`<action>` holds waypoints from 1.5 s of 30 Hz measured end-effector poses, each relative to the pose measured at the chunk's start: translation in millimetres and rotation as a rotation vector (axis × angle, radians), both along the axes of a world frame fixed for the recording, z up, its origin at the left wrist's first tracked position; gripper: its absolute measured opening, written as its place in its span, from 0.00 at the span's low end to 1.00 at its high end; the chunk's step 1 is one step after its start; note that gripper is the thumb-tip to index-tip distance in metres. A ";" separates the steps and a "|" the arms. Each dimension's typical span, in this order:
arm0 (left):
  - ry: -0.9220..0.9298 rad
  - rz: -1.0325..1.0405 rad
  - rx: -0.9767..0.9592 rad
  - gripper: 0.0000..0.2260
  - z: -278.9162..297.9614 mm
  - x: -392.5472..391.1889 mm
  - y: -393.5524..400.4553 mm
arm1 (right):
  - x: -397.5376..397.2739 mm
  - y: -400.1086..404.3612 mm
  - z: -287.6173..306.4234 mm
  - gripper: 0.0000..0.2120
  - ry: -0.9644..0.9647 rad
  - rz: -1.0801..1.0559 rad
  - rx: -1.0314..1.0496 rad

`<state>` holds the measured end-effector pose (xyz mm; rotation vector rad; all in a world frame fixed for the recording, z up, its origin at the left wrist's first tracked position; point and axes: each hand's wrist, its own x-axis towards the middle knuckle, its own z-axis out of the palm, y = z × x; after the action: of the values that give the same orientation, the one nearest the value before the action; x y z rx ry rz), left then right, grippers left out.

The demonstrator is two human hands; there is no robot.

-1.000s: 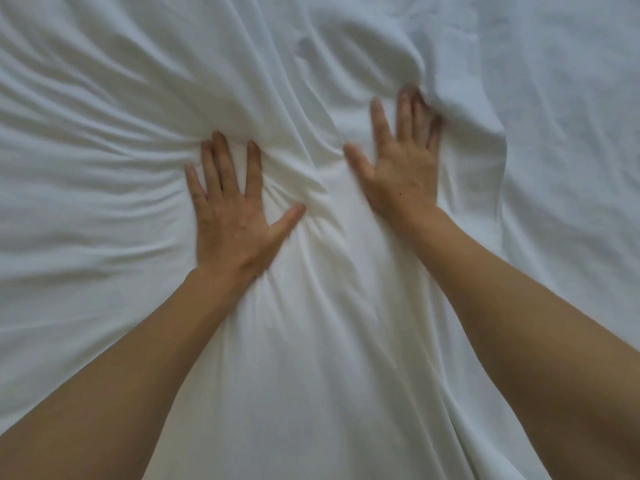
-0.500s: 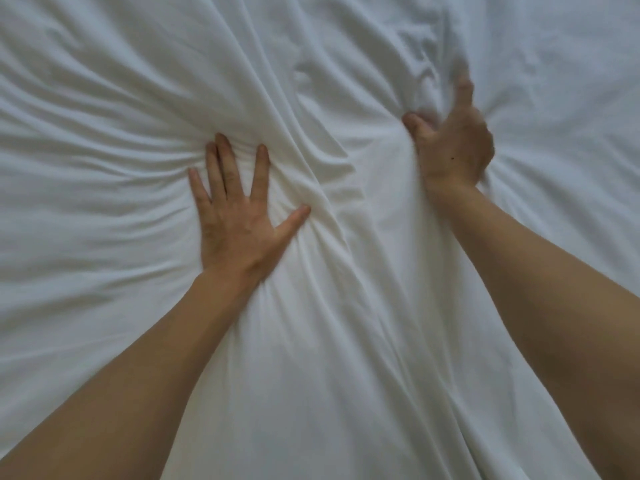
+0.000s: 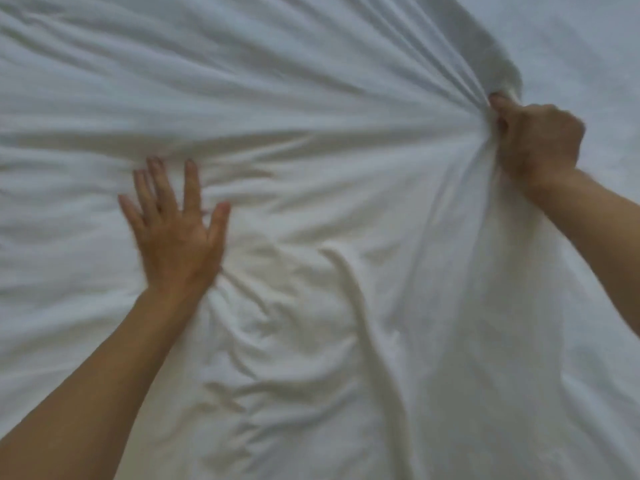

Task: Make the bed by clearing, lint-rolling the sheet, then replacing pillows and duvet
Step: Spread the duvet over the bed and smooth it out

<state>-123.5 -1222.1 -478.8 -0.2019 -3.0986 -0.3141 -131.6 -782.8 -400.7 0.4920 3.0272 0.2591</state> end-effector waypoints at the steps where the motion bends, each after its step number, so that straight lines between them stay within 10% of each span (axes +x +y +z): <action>1: -0.020 0.024 -0.022 0.31 -6.6 -1.4 -3.5 | -0.6 -8.3 -14.7 0.19 -0.038 -0.067 -0.022; 11: -0.081 0.054 -0.131 0.31 -26.6 -8.6 2.9 | -4.8 -65.1 -44.1 0.26 0.057 -0.447 -0.150; 16: -0.202 -0.017 -0.051 0.33 -35.2 -15.4 -0.9 | 20.4 -256.9 -15.6 0.28 0.486 0.084 -0.453; 19: -0.242 -0.126 0.139 0.37 -41.3 -19.9 -15.0 | 88.0 -353.5 -37.8 0.28 0.201 0.418 -0.512; 30: -0.149 -0.244 -0.017 0.33 -8.5 160.5 42.2 | 277.1 -116.9 -82.8 0.30 -0.064 -0.149 -0.225; 39: -0.354 -0.797 0.107 0.29 -1.2 392.9 104.1 | 303.7 -126.4 -59.7 0.29 -0.088 -0.441 -0.343; 42: -0.308 -0.991 0.111 0.27 6.0 381.8 77.1 | 297.1 -153.6 -42.6 0.27 0.064 -0.416 -0.405; 45: -0.118 -0.761 0.128 0.24 20.4 308.8 19.6 | 286.1 -202.4 -30.8 0.27 0.148 -0.260 -0.438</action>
<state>185.3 -1202.5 -458.4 -1.3981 -2.9442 -0.5389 154.5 -985.2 -431.4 0.8759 2.9728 -0.4614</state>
